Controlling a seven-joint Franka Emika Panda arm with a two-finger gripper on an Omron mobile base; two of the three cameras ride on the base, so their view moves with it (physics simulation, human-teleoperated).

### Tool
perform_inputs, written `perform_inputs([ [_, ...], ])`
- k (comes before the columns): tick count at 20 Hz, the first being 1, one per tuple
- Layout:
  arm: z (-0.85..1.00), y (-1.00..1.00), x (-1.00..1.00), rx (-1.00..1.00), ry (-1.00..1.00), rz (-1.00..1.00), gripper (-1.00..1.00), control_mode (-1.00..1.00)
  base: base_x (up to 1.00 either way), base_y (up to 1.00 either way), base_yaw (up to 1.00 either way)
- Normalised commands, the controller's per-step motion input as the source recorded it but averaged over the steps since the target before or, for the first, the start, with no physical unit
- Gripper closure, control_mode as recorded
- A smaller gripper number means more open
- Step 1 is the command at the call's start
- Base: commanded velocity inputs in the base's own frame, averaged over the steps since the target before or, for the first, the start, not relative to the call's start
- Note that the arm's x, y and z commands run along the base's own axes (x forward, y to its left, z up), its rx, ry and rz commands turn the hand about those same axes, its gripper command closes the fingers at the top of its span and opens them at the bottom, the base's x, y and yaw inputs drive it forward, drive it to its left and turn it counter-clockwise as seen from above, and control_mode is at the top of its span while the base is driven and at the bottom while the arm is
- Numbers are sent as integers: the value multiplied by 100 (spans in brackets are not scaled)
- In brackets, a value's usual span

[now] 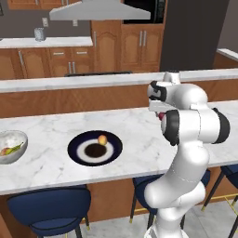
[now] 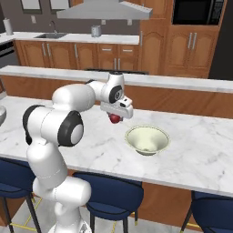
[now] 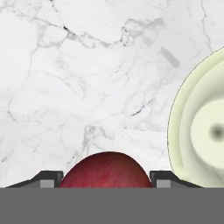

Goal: Take the fruits from the plate on the dining counter and place two fruits in each bowl.

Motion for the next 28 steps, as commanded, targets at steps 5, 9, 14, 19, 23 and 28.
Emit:
perform_inputs([
  [5, 0, 0, 0, 0, 0, 0, 100, 100, 6, -19, 3],
  [9, 0, -51, 8, 0, 6, 1, 100, -100, 0, 0, 0],
  [14, 0, -77, 0, 2, 7, 0, 100, -100, 0, 0, 0],
  [19, -10, -89, 0, 0, 8, -4, 100, -100, 0, 0, 0],
  [23, -22, -58, 1, 0, 4, -6, 100, -100, 0, 0, 0],
  [28, -55, -36, -1, 0, 0, -5, 100, -100, 0, 0, 0],
])
